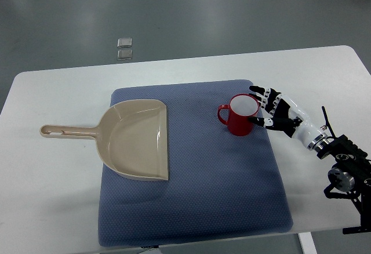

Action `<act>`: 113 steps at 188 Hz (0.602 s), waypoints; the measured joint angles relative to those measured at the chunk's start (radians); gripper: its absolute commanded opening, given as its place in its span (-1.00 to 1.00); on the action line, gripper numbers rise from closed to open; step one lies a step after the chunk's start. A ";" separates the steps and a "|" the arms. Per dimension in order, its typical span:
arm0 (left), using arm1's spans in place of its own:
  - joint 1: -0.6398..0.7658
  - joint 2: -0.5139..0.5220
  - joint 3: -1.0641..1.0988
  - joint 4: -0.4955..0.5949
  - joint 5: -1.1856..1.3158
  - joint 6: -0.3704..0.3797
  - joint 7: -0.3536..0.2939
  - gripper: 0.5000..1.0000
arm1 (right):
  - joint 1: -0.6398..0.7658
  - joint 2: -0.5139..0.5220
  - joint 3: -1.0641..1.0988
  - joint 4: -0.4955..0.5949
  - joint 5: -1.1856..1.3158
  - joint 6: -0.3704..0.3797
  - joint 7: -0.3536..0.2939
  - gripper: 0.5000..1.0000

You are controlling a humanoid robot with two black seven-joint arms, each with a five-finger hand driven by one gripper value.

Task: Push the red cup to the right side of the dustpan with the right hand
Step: 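Move the right hand to the red mug's side farthest from the dustpan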

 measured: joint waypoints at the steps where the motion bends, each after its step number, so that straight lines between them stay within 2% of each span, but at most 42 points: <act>1: 0.000 0.000 0.000 0.000 0.000 0.000 0.000 1.00 | 0.000 0.000 0.000 0.000 -0.001 0.000 0.000 0.71; 113: 0.000 0.000 0.000 0.000 0.000 0.000 0.000 1.00 | 0.018 0.010 -0.036 0.000 -0.031 -0.024 0.000 0.72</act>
